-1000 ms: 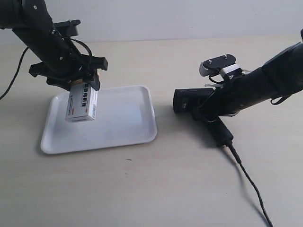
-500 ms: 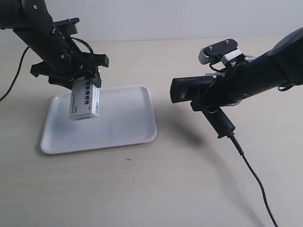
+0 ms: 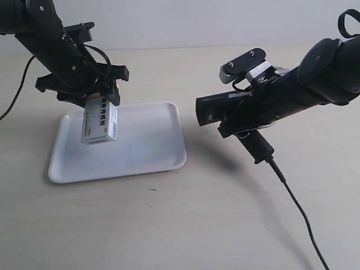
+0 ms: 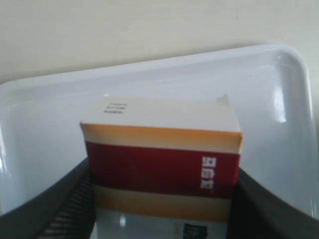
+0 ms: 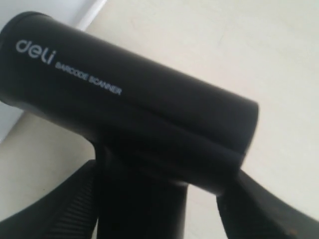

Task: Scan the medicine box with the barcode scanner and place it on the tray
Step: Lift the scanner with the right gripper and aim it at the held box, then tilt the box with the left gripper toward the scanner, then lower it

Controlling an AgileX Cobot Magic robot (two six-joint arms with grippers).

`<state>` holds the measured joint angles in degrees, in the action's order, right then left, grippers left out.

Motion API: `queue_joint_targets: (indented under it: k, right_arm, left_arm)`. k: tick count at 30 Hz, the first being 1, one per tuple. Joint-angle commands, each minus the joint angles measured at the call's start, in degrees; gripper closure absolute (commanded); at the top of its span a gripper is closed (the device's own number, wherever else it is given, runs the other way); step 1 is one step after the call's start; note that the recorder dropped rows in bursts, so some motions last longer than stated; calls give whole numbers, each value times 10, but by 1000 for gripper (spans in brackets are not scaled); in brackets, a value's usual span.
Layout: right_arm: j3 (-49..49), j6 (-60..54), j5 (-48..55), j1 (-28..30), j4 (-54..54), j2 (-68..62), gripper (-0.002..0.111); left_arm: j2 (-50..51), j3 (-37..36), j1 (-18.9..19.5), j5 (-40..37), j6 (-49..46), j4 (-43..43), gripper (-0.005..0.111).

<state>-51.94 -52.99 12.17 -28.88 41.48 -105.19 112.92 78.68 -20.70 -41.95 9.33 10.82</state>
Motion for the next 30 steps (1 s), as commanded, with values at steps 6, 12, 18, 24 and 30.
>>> queue_joint_targets:
  k: [6,12,18,24,30]
  right_arm:
    - [-4,33,-11,-1,-31,1,98]
    - [-4,33,12,-1,-31,17,98]
    - [-4,50,15,-1,-46,29,98]
    - [-4,166,1,25,-46,24,98]
    - [-4,231,1,47,-46,2,98]
  left_arm:
    - [-2,-1,2,-8,-8,1,107]
    - [-2,-1,2,-6,-16,1,107]
    - [-2,-1,2,-7,-22,1,107]
    - [-2,-1,1,-20,-137,1,107]
    - [-2,-1,0,-52,-320,80,107]
